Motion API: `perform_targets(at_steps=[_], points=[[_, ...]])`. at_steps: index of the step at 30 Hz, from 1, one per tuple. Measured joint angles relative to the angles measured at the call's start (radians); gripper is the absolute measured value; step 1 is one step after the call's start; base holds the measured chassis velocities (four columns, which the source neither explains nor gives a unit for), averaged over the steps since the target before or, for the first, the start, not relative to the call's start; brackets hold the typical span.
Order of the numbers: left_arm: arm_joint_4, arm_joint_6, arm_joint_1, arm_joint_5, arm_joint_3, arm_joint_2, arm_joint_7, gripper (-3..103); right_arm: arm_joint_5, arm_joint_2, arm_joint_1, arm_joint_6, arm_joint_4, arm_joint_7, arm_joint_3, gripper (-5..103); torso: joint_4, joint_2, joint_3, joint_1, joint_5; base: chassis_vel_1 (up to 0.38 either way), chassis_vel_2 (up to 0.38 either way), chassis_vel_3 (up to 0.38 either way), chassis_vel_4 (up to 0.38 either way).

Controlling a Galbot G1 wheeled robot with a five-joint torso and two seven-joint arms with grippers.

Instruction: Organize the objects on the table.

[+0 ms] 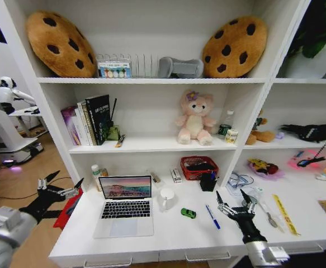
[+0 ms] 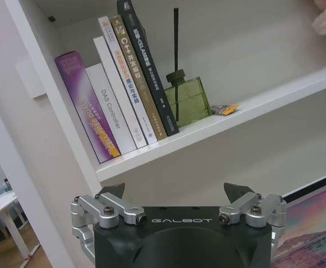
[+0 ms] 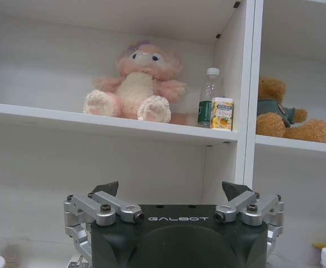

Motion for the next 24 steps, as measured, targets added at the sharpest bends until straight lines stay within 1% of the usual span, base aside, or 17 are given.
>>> perform_targets(at_steps=[1,4,6,7,9,10,12,15,16,18,19,22,24], points=[[0.000,0.000,0.000,0.000,0.000,0.000,0.000,96,0.000,0.000,0.000,0.000,0.000,0.000,0.000,100,0.0000,0.000,0.000,0.000,0.0000,0.000,0.000,0.000,0.000],[0.079,0.005,-0.062,0.001,0.067,0.055,-0.008,99,0.002,-0.004,0.010,-0.009,-0.011,0.007,0.000,100,0.0005,0.000,0.000,0.000,0.0000,0.000,0.000,0.000,0.000],[0.092,0.005,-0.072,0.002,0.079,0.065,-0.009,99,0.002,-0.004,0.012,-0.010,-0.013,0.008,0.001,100,0.0003,0.000,0.000,0.000,-0.0001,0.000,0.000,0.000,0.000],[0.124,0.005,-0.102,0.005,0.110,0.092,-0.009,99,0.003,-0.004,0.014,-0.011,-0.018,0.009,0.004,100,0.0001,0.000,0.000,0.000,-0.0001,0.000,0.000,0.000,0.000],[0.137,0.005,-0.117,0.004,0.125,0.105,-0.009,99,0.003,-0.003,0.014,-0.011,-0.022,0.009,0.005,100,0.0000,0.000,0.000,0.000,0.0000,0.000,0.000,0.000,0.000],[0.152,0.007,-0.141,0.000,0.147,0.124,-0.010,99,0.003,0.000,0.013,-0.011,-0.027,0.009,0.006,100,0.0000,0.000,0.000,0.000,-0.0001,0.000,0.000,0.000,0.000],[0.176,0.018,-0.205,-0.030,0.206,0.169,-0.034,99,0.003,0.008,0.011,-0.010,-0.040,0.010,0.005,100,-0.0001,0.000,0.000,0.000,0.0000,0.000,0.000,0.000,0.000],[0.184,0.023,-0.238,-0.045,0.232,0.187,-0.044,99,0.003,0.013,0.010,-0.010,-0.045,0.010,0.001,100,-0.0002,0.000,0.000,0.000,0.0001,0.000,0.000,0.000,0.000],[0.200,0.028,-0.281,-0.059,0.269,0.214,-0.052,99,0.000,0.019,0.011,-0.010,-0.050,0.010,-0.005,100,-0.0004,0.000,0.000,0.000,0.0001,0.000,0.000,0.000,0.000],[0.217,0.029,-0.313,-0.062,0.301,0.246,-0.051,99,-0.004,0.025,0.016,-0.010,-0.056,0.010,-0.010,100,-0.0002,0.000,0.000,0.000,0.0000,0.000,0.000,0.000,0.000],[0.217,0.029,-0.313,-0.062,0.301,0.246,-0.051,99,-0.004,0.025,0.016,-0.010,-0.056,0.010,-0.010,100,-0.0002,0.000,0.000,0.000,0.0000,0.000,0.000,0.000,0.000],[0.239,0.028,-0.339,-0.061,0.337,0.291,-0.034,99,-0.008,0.033,0.026,-0.010,-0.068,0.010,-0.011,100,0.0002,0.000,0.000,0.000,0.0001,0.000,0.000,0.000,0.000],[0.243,0.028,-0.350,-0.061,0.351,0.302,-0.030,99,-0.008,0.035,0.027,-0.010,-0.072,0.010,-0.010,100,0.0002,0.000,0.000,0.000,0.0001,0.000,0.000,0.000,0.000]])
